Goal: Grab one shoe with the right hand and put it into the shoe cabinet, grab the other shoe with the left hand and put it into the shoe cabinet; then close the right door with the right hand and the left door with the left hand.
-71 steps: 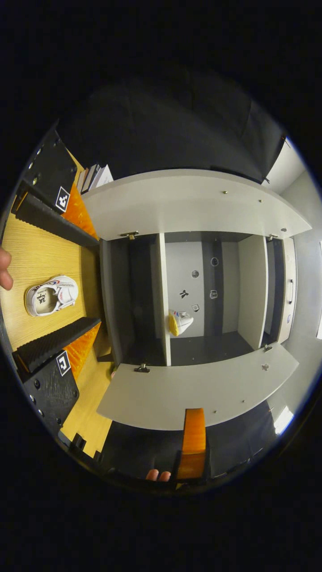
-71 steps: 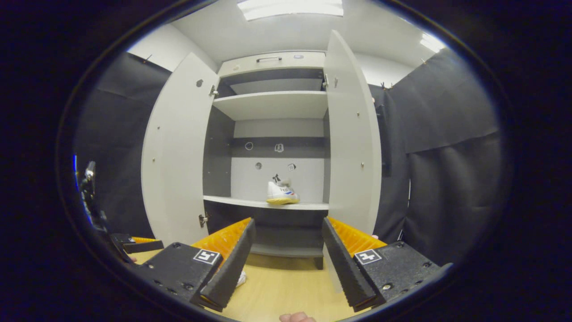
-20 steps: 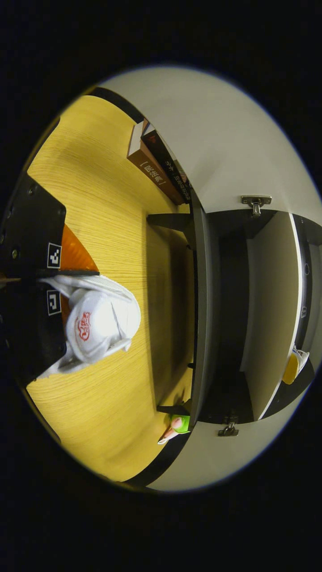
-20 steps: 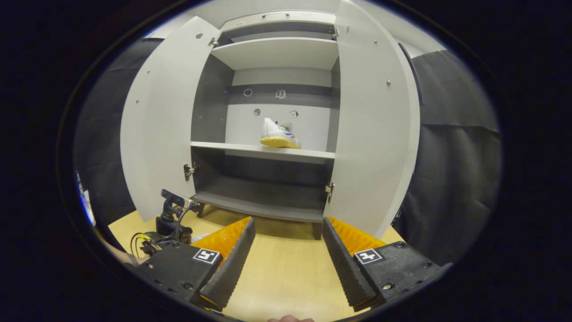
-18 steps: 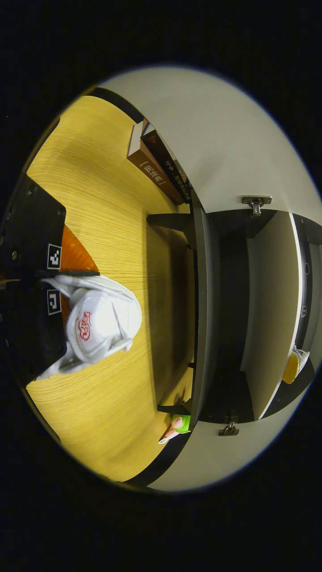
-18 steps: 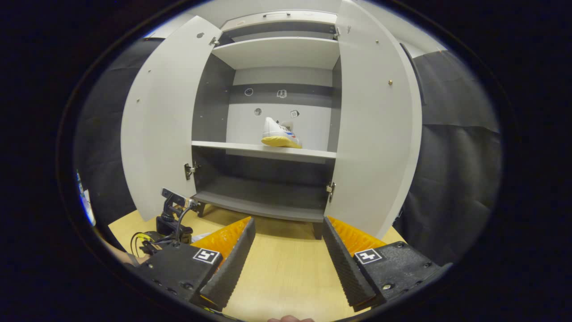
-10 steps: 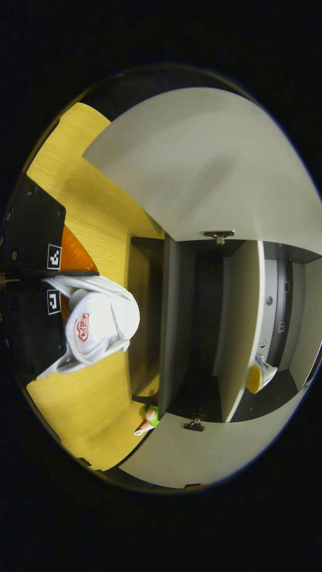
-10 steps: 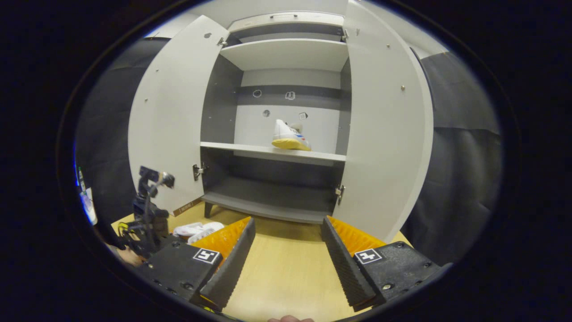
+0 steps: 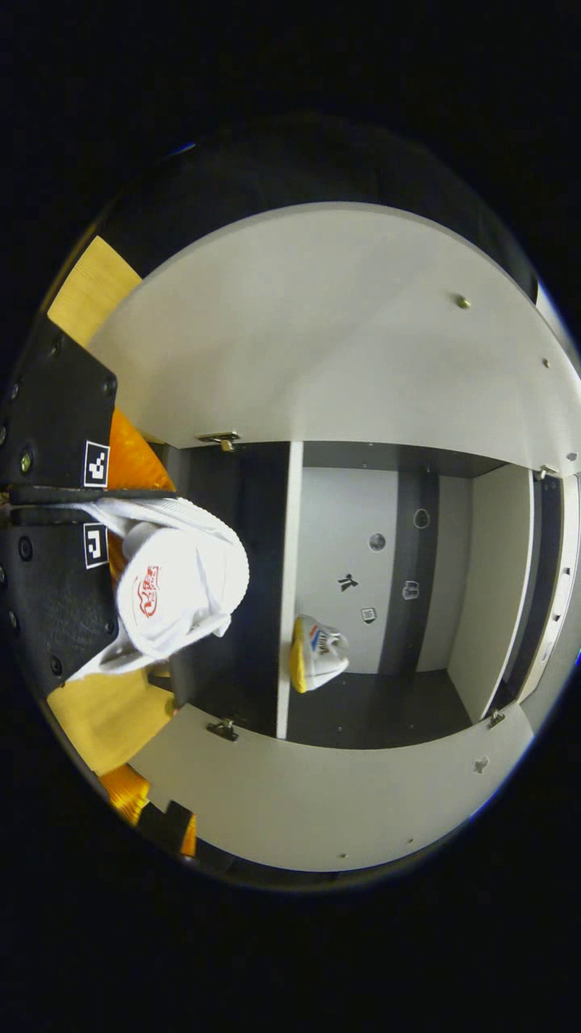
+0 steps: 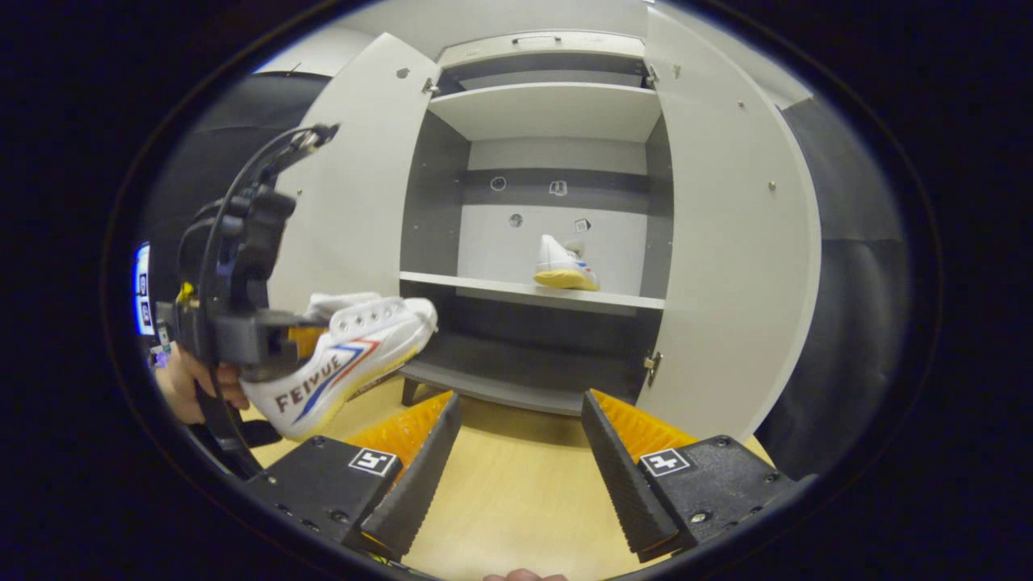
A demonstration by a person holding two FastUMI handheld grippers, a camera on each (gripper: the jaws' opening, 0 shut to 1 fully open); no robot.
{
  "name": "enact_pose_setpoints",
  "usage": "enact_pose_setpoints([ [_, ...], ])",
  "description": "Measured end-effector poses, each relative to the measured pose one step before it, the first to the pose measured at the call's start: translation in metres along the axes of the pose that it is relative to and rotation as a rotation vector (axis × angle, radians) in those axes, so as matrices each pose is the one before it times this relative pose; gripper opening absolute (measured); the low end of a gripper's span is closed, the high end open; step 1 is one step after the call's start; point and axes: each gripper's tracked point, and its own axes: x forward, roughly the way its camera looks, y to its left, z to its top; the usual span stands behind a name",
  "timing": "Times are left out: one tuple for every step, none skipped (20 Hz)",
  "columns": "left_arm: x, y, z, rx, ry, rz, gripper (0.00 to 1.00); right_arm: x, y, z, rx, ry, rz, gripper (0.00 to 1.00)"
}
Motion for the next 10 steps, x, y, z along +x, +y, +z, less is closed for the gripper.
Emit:
enact_pose_setpoints([
  [0.00850, -0.00511, 0.01762, 0.00791, -0.02628, -0.00183, 0.02, -0.00072, 0.00033, 0.00041, 0.00004, -0.00512, 0.00105, 0.95],
  [0.00971, -0.00509, 0.01552, 0.00089, -0.01275, -0.00398, 0.02, -0.00072, 0.00000, 0.00013, 0.00196, -0.00233, 0.00028, 0.95],
  [0.01006, -0.00617, 0.01492, -0.01167, -0.01285, -0.01016, 0.02, -0.00073, 0.00052, -0.00008, 0.00252, -0.00016, 0.00011, 0.95],
  [0.01043, -0.00619, 0.01375, -0.01799, -0.00261, -0.00851, 0.02, -0.00124, -0.00109, 0.00021, 0.00276, -0.00153, -0.00179, 0.95],
  [0.01203, -0.00508, 0.01495, -0.00806, -0.00871, -0.00306, 0.02, -0.00124, -0.00170, 0.00043, 0.00296, -0.00168, -0.00522, 0.95],
  [0.01139, -0.00174, 0.01276, 0.00036, -0.00298, 0.00592, 0.02, -0.00207, -0.00186, 0.00035, 0.00174, -0.00097, -0.00515, 0.95],
  [0.01415, -0.00024, 0.01051, 0.00963, 0.00051, 0.00526, 0.02, -0.00105, -0.00287, -0.00064, 0.00203, -0.00110, -0.00659, 0.95],
  [0.01500, -0.00111, 0.00919, 0.01182, 0.00211, 0.00807, 0.02, -0.00169, -0.00276, 0.00041, 0.00131, 0.00133, -0.00649, 0.95],
  [0.01426, 0.00108, 0.00500, 0.00904, 0.01769, 0.01494, 0.01, -0.00140, -0.00370, -0.00125, 0.00226, 0.00079, -0.00795, 0.94],
  [0.01530, 0.00131, 0.00689, 0.01074, 0.00414, 0.01373, 0.02, -0.00112, -0.00354, 0.00021, 0.00392, 0.00080, -0.00800, 0.95],
])
